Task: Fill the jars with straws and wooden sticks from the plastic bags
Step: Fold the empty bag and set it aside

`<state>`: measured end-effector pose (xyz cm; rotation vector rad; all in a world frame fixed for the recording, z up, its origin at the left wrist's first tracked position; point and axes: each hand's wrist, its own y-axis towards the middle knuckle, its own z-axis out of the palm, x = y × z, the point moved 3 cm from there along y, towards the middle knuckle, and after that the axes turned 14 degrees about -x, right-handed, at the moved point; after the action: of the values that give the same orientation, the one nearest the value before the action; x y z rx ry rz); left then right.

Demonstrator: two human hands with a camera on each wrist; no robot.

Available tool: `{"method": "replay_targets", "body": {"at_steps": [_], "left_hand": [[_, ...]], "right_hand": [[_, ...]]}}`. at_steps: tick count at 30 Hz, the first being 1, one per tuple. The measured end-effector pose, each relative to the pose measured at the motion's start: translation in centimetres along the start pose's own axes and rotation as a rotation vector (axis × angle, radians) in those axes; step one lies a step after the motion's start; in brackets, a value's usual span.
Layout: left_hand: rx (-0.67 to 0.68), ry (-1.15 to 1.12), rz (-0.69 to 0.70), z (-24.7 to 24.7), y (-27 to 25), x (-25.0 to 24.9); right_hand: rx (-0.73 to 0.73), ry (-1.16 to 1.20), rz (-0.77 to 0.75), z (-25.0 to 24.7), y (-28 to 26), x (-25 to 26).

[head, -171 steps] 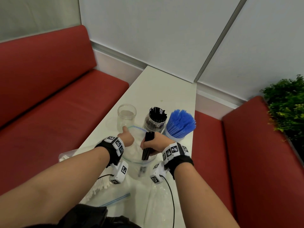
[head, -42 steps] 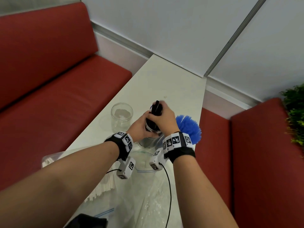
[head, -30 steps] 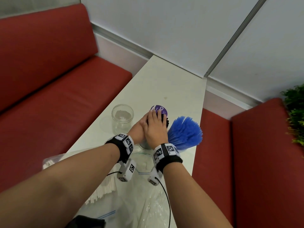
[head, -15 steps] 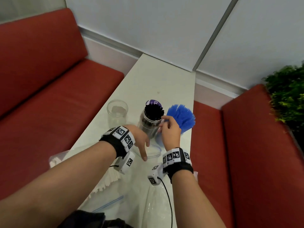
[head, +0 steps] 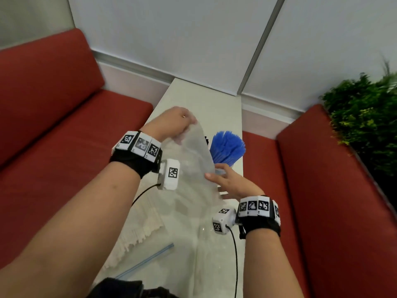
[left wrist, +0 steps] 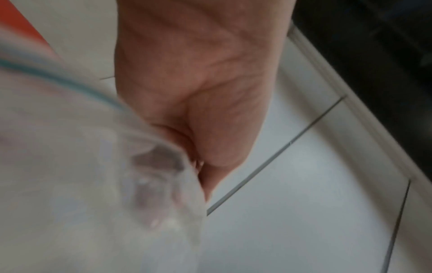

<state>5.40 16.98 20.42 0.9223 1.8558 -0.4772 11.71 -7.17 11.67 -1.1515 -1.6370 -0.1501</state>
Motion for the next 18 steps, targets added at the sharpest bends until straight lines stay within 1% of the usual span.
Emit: {"method": "replay_targets", "body": {"at_steps": [2, 3, 4, 6, 8, 9, 10, 11, 12, 13, 14, 15, 16, 18], "left_hand": [[-0.161, -0.147, -0.050, -2.1, 0.4, -0.6], [-0.226, -0.197, -0.061, -2.9, 0.5, -0.7], [-0.281, -0.244, -0.064, -3.6, 0.4, -0.7], [-0.409, -0.299, -0.054, -5.0, 0.2, -0.3], [-0.552, -0.298, -0.026, -6.3, -0.1, 0.1], [-0.598, -0.297, -0.008, -6.6, -0.4, 0.1], [-0.602, -0.307, 0.015, -6.4, -0.7, -0.1], [-0.566, -0.331, 0.046, -5.8, -1.1, -0.5], [-0.499, -0.350, 0.081, -5.1, -1.5, -1.1], [-0.428, -0.338, 0.111, -4.6, -1.8, -1.5], [-0.389, -0.295, 0.129, -4.7, -1.9, -1.8], [-0.396, -0.249, 0.125, -5.2, -1.8, -1.7], [-0.439, -0.220, 0.097, -6.2, -1.4, -1.3], [-0.522, -0.204, 0.045, -7.8, -0.8, -0.7]], "right_hand": [[-0.028, 0.063, -0.068, -0.9, -0.4, 0.9], [-0.059, 0.109, -0.123, -1.3, -0.4, 1.4], [-0.120, 0.153, -0.180, -1.8, -0.5, 1.9], [-0.342, 0.233, -0.285, -3.3, -0.5, 2.7], [-0.620, 0.358, -0.373, -4.5, -0.7, 3.8], [-0.740, 0.440, -0.410, -4.6, -1.1, 4.5], [-0.841, 0.522, -0.440, -4.3, -1.4, 5.4], [-0.925, 0.596, -0.467, -3.8, -1.9, 6.3], [-0.984, 0.658, -0.496, -3.2, -2.4, 7.3], [-1.012, 0.677, -0.525, -2.8, -2.8, 8.1], [-1.038, 0.626, -0.554, -2.9, -3.1, 8.6], [-1.070, 0.527, -0.576, -3.5, -3.2, 8.9], [-1.093, 0.442, -0.576, -4.3, -3.3, 9.0], [-1.082, 0.392, -0.559, -5.9, -3.2, 9.2]]}}
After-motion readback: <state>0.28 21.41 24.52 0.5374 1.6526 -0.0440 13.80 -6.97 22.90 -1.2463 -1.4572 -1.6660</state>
